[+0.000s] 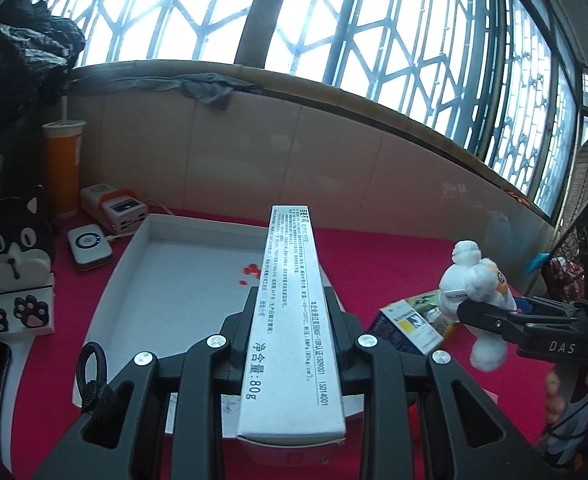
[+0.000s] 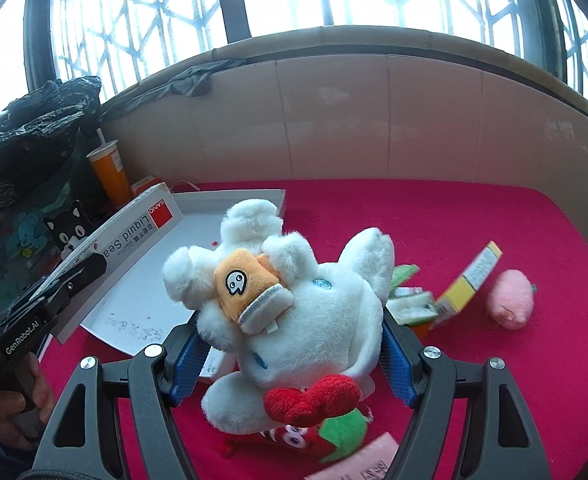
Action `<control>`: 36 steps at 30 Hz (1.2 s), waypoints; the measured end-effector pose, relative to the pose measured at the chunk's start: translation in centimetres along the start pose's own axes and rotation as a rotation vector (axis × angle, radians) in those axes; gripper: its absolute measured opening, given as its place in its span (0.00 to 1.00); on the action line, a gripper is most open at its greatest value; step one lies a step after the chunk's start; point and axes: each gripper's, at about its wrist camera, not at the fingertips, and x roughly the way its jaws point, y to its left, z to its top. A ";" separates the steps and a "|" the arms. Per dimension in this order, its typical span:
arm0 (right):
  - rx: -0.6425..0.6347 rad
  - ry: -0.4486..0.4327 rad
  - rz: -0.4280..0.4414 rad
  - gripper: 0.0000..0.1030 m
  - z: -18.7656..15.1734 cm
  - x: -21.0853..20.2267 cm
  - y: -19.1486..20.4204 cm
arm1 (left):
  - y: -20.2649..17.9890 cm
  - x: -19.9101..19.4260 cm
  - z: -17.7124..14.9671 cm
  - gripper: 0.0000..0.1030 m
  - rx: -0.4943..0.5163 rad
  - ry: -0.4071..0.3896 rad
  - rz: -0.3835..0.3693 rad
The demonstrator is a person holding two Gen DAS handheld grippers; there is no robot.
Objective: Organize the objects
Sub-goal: 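Carry the rabbit with the right tool while the left tool carries the box to the white tray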
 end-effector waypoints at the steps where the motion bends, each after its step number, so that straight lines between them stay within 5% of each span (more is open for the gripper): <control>1: -0.003 0.002 0.003 0.77 0.2 0.2 0.3 | 0.3 0.1 0.1 0.26 -0.003 0.003 0.008; 18: -0.048 0.034 0.052 0.77 3.8 4.3 4.3 | 3.5 2.6 1.8 0.26 -0.044 0.050 0.084; 36: -0.034 0.186 0.045 0.77 5.6 13.5 7.1 | 6.0 8.4 3.1 0.26 -0.028 0.153 0.201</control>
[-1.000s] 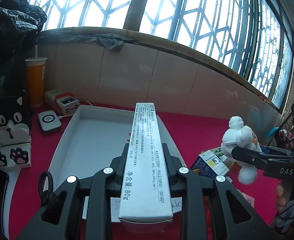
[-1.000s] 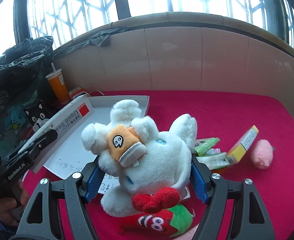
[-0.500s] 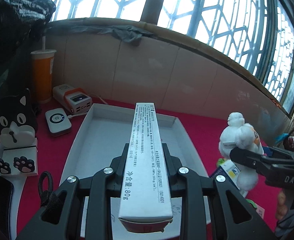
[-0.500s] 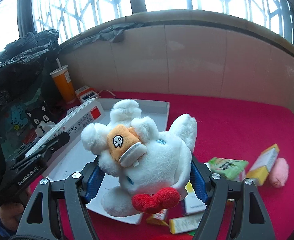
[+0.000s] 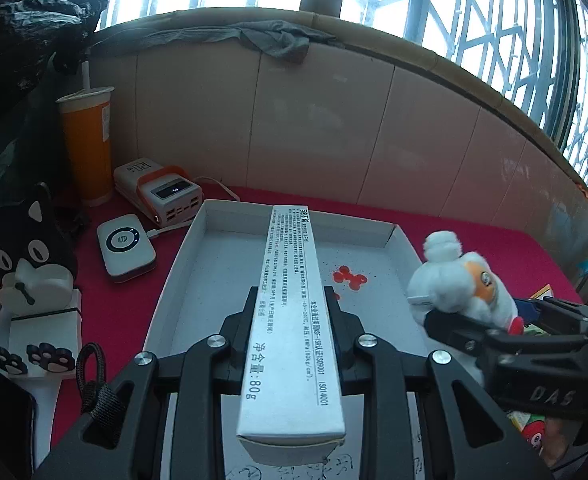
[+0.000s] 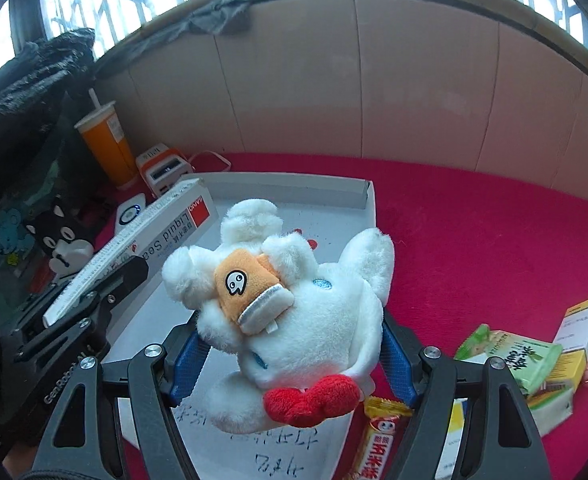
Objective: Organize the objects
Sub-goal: 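Carry the rabbit with the right tool while the left tool carries the box to the white tray, then open the right tool over the tray while the left tool releases the box into it, then move the right tool to the pink paper pack and grasp it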
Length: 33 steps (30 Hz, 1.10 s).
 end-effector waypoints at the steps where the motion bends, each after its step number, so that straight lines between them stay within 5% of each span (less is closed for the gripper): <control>1: 0.002 0.005 -0.001 0.77 0.0 0.3 0.0 | -0.1 0.1 0.0 0.26 0.004 0.002 0.003; 6: -0.001 0.006 0.013 0.80 -0.3 0.7 0.4 | -0.1 0.3 0.1 0.28 0.005 0.002 0.009; 9: 0.004 0.002 0.023 0.84 -0.5 0.7 0.5 | 0.2 0.3 0.2 0.52 -0.014 -0.002 0.063; 11: 0.026 -0.006 0.024 0.87 -0.7 0.5 0.3 | 1.0 -0.1 0.2 0.76 -0.049 -0.018 0.084; 14: 0.031 -0.025 0.024 0.92 -0.9 -0.2 0.0 | 1.6 -1.0 0.2 0.92 -0.078 -0.057 0.095; 26: 0.022 -0.125 0.019 1.00 -3.2 -4.9 -0.4 | -0.1 -5.1 -0.4 0.94 -0.075 -0.135 0.168; 33: 0.066 -0.184 0.038 1.00 -6.7 -8.6 -2.9 | -2.3 -7.4 -2.8 0.94 -0.075 -0.120 0.103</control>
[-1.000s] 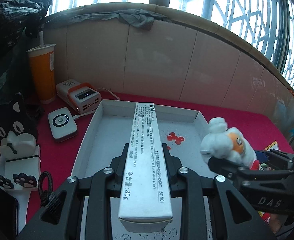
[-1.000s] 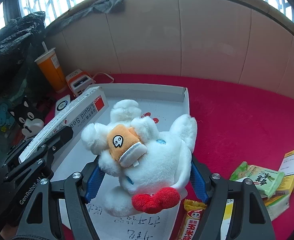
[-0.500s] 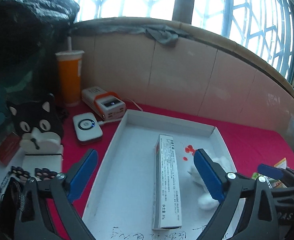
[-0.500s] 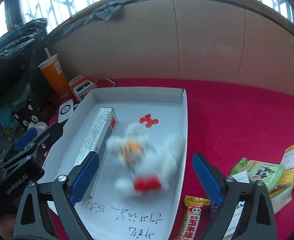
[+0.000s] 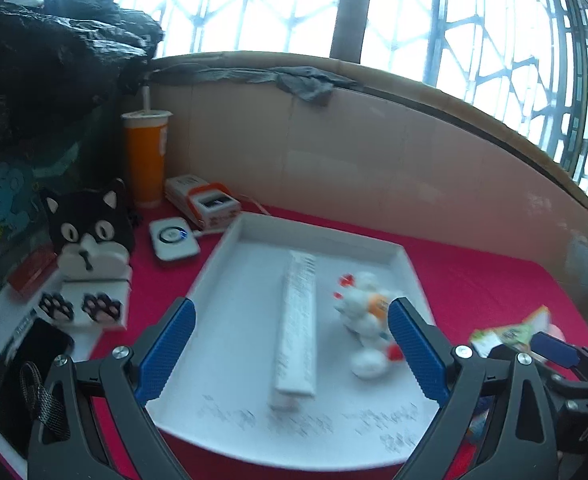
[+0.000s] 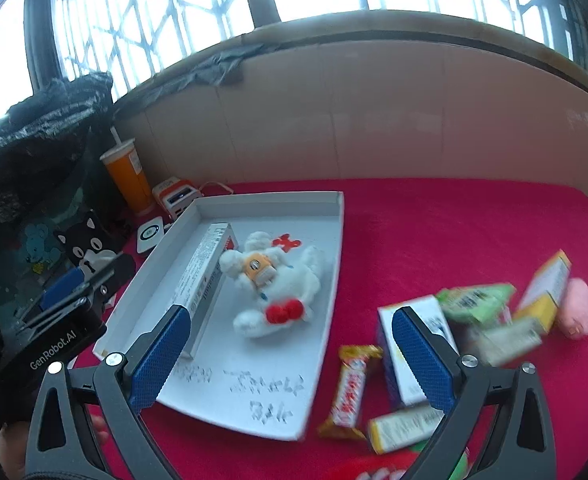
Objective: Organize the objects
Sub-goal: 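Move the right tool to the pink paper pack and grasp it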
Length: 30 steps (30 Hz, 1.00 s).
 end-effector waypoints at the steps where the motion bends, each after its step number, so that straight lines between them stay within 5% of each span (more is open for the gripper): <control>1: 0.009 -0.003 -0.004 1.00 -0.5 -0.7 -0.7 | -0.5 -0.5 -0.4 0.94 0.009 0.001 -0.017; 10: 0.101 -0.029 -0.052 1.00 -2.9 -5.1 -6.8 | -5.2 -3.7 -2.9 0.94 0.122 0.006 -0.151; 19: 0.164 -0.056 -0.117 1.00 -6.3 -8.3 -12.0 | -9.8 -3.5 -6.9 0.94 0.261 0.098 -0.294; 25: 0.130 0.041 -0.101 1.00 -8.6 -7.5 -12.9 | -12.2 -3.0 -9.5 0.94 0.372 0.154 -0.333; 30: 0.077 0.148 -0.062 1.00 -10.0 -5.9 -12.8 | -11.7 -2.8 -9.9 0.94 0.345 0.170 -0.338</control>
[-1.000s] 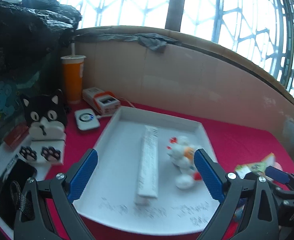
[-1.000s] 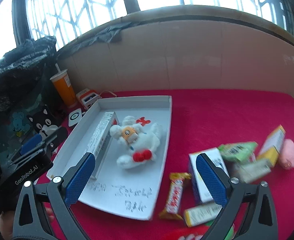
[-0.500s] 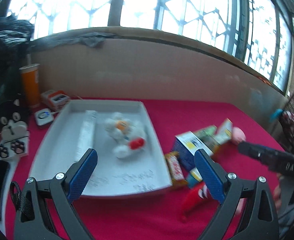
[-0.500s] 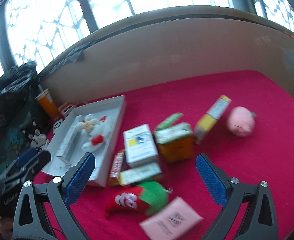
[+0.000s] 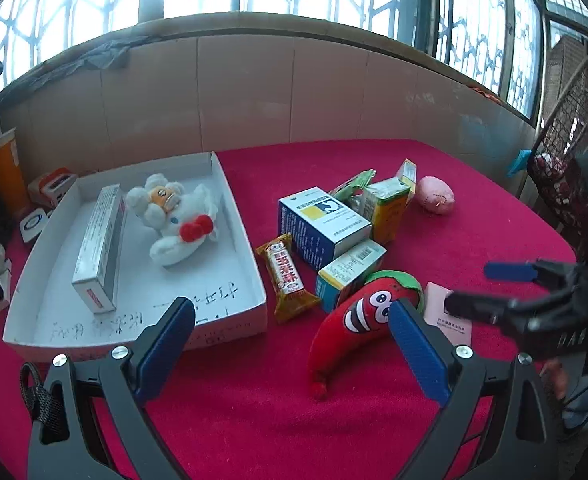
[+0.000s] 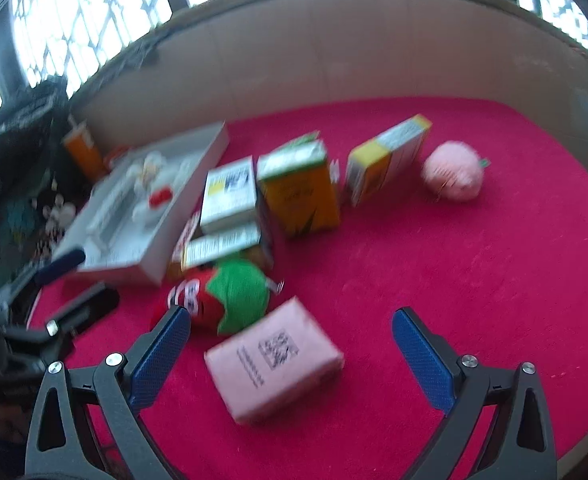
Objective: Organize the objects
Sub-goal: 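Move the right tool to the pink paper pack and grasp it, then grasp the red chili plush with the left tool while the right tool holds the pink pack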
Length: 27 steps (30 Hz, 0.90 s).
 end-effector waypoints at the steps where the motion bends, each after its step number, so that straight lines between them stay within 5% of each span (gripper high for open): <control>1: -0.010 0.013 0.008 1.00 -0.2 0.3 0.1 | 0.2 0.0 -0.1 0.94 -0.011 0.003 -0.003; 15: -0.250 0.104 0.014 1.00 -2.0 3.9 3.0 | -0.9 1.3 -1.0 0.94 0.048 0.069 -0.068; 18: -0.255 0.099 0.030 0.85 -2.0 3.8 2.8 | -1.0 1.7 -1.1 0.94 0.054 0.089 -0.087; 27: -0.120 0.029 -0.012 0.84 -1.7 2.0 -0.5 | -2.3 3.4 -1.2 0.94 0.124 0.162 -0.172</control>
